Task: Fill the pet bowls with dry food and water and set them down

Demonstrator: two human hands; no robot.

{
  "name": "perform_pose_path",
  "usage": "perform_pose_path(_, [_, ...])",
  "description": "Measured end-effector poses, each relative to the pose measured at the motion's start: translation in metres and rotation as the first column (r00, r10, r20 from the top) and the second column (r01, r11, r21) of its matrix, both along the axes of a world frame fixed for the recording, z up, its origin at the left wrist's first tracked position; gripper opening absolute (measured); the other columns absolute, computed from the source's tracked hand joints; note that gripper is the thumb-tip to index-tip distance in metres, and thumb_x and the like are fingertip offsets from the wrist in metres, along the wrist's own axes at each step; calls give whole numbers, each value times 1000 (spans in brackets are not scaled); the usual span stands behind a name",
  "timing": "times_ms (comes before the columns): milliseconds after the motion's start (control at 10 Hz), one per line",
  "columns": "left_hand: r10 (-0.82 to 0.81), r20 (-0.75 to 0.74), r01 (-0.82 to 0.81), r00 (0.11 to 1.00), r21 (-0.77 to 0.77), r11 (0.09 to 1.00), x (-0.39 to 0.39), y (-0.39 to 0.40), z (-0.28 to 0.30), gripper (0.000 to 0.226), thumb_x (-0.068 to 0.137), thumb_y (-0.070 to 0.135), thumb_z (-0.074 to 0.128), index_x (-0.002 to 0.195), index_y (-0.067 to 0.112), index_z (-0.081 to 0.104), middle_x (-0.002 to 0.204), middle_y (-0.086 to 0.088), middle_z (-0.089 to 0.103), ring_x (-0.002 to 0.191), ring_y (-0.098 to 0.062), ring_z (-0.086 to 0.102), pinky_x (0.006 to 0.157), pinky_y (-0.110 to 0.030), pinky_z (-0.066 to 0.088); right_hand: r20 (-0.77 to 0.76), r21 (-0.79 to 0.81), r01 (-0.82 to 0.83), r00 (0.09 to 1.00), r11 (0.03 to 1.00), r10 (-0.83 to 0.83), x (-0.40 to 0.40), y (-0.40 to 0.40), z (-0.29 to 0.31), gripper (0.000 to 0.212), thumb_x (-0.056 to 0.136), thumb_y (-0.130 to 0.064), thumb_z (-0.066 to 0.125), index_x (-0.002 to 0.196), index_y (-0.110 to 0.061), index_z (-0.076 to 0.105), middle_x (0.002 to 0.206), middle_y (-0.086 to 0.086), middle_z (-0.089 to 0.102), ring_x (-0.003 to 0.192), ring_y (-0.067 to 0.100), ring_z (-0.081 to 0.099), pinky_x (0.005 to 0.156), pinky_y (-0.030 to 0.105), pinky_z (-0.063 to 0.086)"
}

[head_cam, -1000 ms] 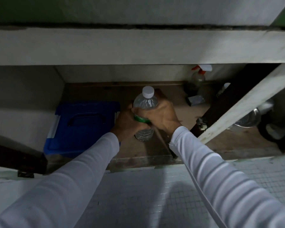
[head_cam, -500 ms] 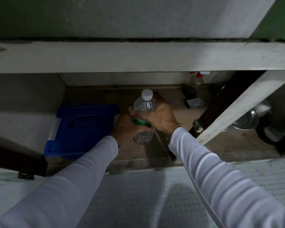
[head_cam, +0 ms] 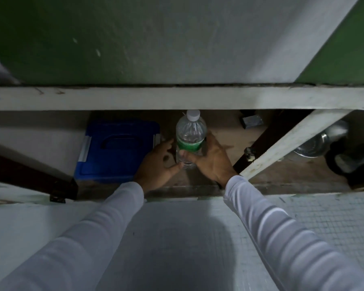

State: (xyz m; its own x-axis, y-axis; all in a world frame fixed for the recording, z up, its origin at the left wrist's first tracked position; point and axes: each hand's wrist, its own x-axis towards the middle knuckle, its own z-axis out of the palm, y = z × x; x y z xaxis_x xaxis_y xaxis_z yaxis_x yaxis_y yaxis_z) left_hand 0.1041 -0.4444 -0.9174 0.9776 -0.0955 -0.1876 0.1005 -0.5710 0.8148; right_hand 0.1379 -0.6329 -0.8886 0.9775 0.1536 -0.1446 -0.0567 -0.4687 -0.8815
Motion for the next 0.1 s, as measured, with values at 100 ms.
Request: perform_pose_path(100, [-3,38,-4,999,175,985,-18,4,17,68,93,41,73,152,20,46,147,-3,56,130,-23,56,103,-30,44,8,-162,-29,999,986,31,-20,-5,-1,85,78,-57,78,148,-25,41,144,-1,54,132,20,52,109,26,41])
